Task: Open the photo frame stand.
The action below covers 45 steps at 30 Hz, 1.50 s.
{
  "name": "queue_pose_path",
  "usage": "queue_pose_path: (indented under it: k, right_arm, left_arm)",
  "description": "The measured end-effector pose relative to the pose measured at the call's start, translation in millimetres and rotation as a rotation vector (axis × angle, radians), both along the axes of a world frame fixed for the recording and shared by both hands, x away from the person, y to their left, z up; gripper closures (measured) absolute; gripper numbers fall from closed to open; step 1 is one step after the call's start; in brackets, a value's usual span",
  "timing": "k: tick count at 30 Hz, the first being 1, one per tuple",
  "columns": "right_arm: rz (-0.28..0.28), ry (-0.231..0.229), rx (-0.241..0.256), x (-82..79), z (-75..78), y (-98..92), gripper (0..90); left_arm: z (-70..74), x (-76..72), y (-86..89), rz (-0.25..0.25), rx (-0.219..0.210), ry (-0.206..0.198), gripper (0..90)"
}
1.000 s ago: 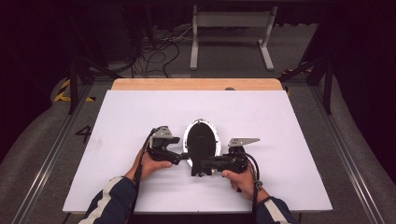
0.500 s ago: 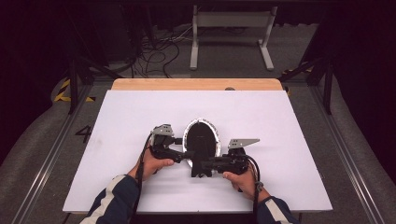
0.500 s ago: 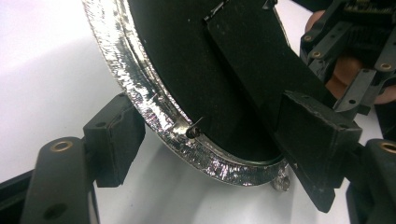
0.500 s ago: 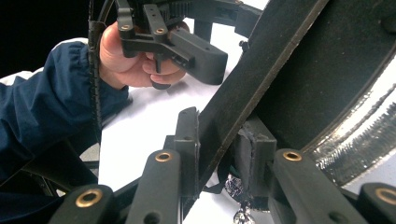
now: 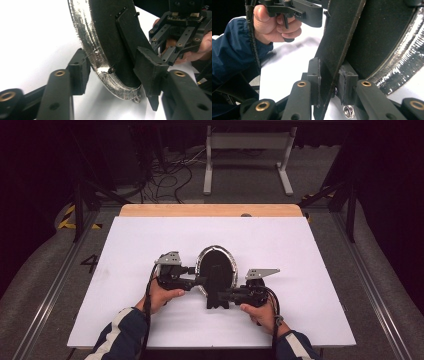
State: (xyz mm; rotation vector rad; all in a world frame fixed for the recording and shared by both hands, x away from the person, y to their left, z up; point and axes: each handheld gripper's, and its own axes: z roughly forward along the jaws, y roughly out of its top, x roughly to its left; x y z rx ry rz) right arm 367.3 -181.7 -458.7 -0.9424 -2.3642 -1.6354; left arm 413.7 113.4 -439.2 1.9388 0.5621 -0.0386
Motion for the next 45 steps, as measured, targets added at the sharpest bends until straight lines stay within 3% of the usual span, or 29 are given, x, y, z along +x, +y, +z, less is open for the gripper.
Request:
queue_pose_path:
  k: [7,10,21,24,31,34,45]
  right_arm:
    - [-0.012,0.000,-0.001,0.1,-0.2,0.4,74.7]
    - [-0.015,-0.003,-0.005,0.2,-0.3,0.3,74.8]
    - [-0.054,-0.011,-0.023,0.8,-0.3,-1.8,74.9]
    - [-0.063,-0.012,-0.021,0.8,0.2,-2.5,74.9]
    - [-0.067,-0.030,-0.015,-1.7,4.3,-1.9,74.8]
    - [-0.066,-0.034,-0.014,-2.8,5.7,-1.5,74.7]
    - [-0.072,-0.041,-0.043,-2.5,10.3,-2.4,73.6]
  left_arm:
    - [-1.5,-0.9,-2.3,-0.010,0.026,-0.001,56.6]
    - [-2.4,-2.8,-7.0,-0.037,0.069,-0.017,58.1]
    - [8.5,-15.2,-13.8,-0.007,0.114,-0.159,62.3]
    - [9.9,-17.0,-14.8,0.002,0.111,-0.176,64.2]
    - [14.2,-21.4,-15.5,0.051,0.123,-0.244,68.3]
    - [16.3,-23.0,-16.8,0.075,0.143,-0.292,70.2]
    - [17.4,-23.8,-18.6,0.095,0.176,-0.349,71.3]
